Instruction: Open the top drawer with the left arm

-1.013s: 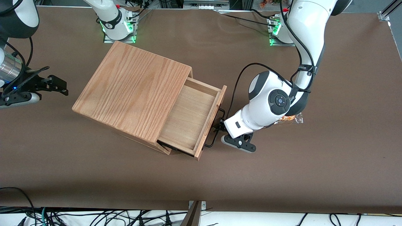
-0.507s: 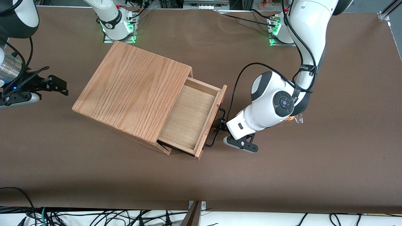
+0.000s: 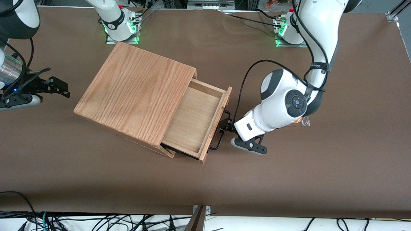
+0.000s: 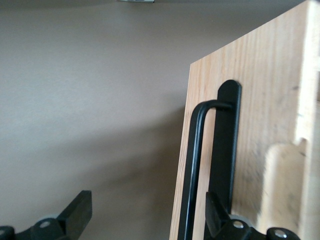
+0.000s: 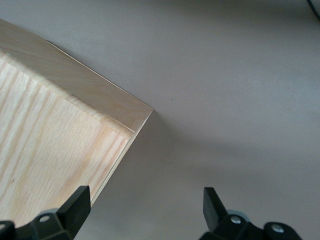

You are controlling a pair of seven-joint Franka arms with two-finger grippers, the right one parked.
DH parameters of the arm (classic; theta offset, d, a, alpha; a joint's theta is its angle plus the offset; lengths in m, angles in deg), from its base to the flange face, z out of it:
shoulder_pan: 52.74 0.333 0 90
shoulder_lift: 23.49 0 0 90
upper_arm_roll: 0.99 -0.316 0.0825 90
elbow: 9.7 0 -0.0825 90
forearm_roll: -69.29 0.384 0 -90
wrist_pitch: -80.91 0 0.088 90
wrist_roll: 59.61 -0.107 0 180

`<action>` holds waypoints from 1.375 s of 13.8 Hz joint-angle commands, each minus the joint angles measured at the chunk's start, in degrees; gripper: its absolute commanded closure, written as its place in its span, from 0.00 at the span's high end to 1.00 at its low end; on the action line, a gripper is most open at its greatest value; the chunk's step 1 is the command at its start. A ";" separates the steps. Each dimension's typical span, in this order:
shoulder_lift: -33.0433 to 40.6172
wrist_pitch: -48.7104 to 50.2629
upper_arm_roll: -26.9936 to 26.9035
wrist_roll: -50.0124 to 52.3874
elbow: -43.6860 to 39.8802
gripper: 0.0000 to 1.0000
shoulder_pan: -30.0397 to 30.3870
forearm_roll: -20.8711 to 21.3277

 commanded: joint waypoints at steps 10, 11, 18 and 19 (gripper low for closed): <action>16.57 29.86 -0.04 -4.30 0.85 1.00 12.19 12.94; 18.15 30.93 -0.21 -4.30 1.37 1.00 12.28 14.79; 36.08 23.57 -3.99 -4.47 23.06 1.00 16.14 16.22; 37.40 23.12 -3.99 -4.56 24.82 1.00 16.58 16.22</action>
